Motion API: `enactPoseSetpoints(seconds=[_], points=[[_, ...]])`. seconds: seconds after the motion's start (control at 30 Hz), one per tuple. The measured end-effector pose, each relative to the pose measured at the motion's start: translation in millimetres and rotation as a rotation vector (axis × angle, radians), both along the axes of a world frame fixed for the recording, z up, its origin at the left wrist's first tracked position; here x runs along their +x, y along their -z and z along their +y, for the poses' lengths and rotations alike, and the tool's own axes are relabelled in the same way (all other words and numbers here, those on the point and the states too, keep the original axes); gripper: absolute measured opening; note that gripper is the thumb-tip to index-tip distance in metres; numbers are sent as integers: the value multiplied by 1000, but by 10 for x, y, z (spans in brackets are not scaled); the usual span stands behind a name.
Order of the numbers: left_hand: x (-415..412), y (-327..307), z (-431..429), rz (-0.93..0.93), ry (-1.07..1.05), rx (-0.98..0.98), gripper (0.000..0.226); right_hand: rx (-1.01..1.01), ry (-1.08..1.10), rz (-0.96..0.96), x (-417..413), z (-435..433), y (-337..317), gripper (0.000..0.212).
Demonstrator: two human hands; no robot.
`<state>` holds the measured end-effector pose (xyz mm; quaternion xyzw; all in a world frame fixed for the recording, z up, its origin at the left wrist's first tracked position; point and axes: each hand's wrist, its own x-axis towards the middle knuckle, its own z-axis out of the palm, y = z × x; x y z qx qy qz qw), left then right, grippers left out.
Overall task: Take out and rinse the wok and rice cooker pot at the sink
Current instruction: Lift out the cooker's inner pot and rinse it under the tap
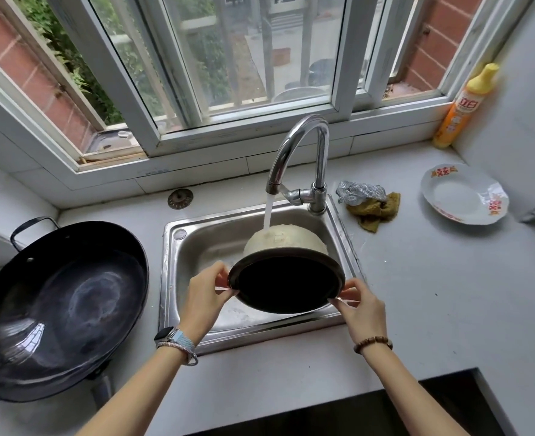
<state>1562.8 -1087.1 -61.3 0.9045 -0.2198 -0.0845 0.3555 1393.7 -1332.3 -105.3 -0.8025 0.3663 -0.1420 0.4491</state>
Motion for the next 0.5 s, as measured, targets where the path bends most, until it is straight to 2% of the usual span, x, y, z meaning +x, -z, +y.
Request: enactPoseSetpoints(seconds=[0.27,0.4,0.5], points=[[-5,9,-48,-8,2,-7,32,8,15,-15,2,-21,-16,26],[-22,37,86,16,-51,-21,34,-38,-20,-40,89,63,-89,35],[-52,19,205,33,-102,-33,33,-43,-54,-45,173,143,-131,27]])
